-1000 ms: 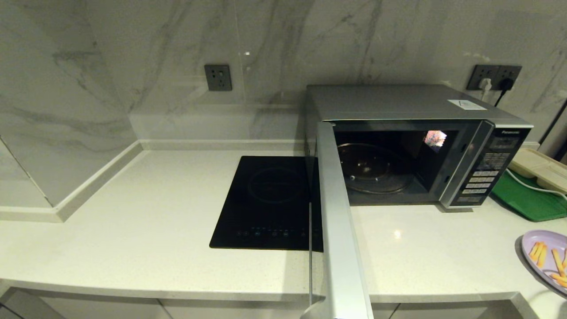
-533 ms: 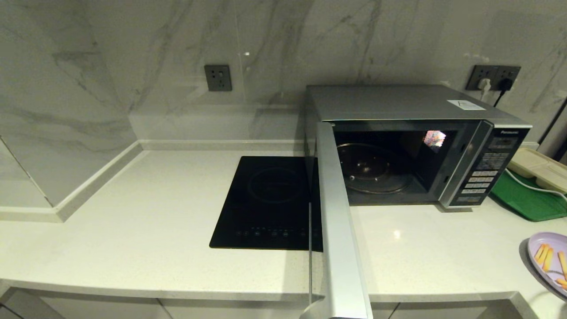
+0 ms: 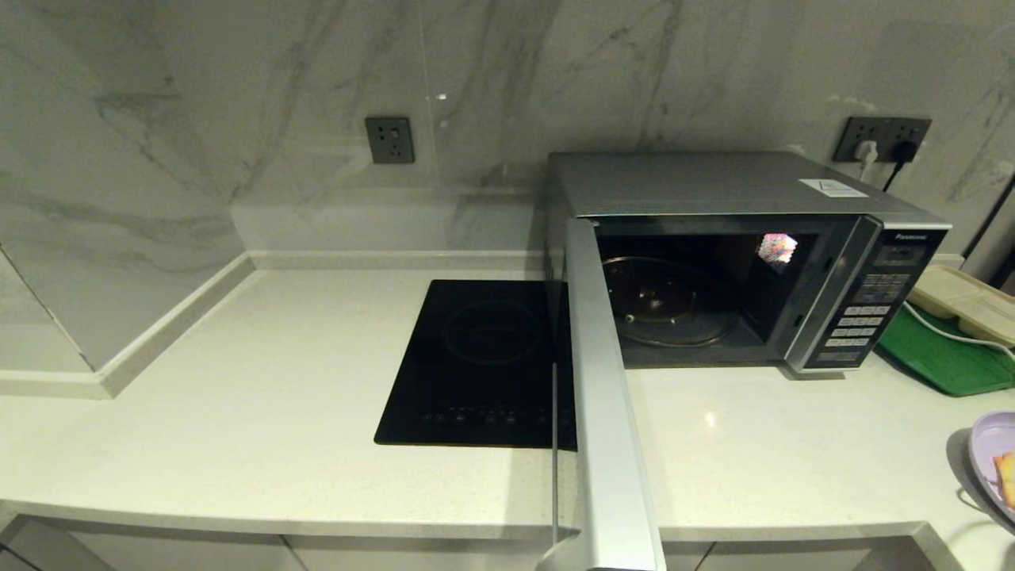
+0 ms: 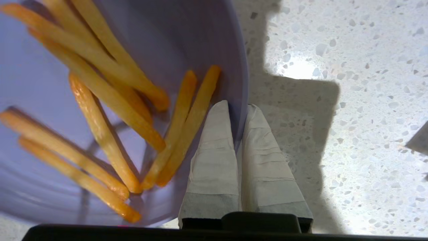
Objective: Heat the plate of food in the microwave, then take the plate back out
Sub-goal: Put the plate in the microwave oven
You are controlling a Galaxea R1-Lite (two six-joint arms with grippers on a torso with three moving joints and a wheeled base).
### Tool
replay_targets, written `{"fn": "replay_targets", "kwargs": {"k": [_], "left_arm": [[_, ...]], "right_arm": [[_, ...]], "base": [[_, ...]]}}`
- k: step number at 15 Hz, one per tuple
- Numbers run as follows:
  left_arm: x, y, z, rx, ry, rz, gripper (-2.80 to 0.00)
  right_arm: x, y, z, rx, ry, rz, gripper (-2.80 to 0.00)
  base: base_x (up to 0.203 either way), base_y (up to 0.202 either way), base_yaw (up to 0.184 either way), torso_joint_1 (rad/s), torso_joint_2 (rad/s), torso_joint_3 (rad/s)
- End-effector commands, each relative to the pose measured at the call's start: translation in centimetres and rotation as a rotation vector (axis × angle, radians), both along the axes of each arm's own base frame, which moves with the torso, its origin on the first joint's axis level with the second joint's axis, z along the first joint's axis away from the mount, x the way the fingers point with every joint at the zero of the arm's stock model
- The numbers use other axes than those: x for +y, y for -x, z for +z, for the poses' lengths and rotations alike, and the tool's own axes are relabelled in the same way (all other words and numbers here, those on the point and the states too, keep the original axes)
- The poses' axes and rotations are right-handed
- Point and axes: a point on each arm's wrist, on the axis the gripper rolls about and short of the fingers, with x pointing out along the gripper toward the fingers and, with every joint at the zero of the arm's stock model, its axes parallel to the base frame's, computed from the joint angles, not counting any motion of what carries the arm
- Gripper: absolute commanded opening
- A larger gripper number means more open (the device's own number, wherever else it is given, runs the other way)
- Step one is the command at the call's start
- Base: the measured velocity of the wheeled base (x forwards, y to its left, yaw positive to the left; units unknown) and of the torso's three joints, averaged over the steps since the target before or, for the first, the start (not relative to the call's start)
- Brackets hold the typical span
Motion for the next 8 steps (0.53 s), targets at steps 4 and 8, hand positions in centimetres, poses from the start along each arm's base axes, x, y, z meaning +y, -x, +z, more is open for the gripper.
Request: {"fn": "replay_targets", "kwargs": {"k": [4,8], "left_arm": [[0.0,0.0,0.0,-0.001,0.001,0.001,-2.80],[0.0,0.0,0.0,-0.001,0.001,0.001,-2.80]], "right_arm": [[0.1,0.1,0.0,0.005,-0.005,-0.004,-2.80],[0.7,0.5,1.1,-0.017,0.015,0.023,-2.80]], "base": [[0.000,0.000,0.000,0.000,0.00,0.000],[0.000,0.000,0.000,0.000,0.00,0.000]]}}
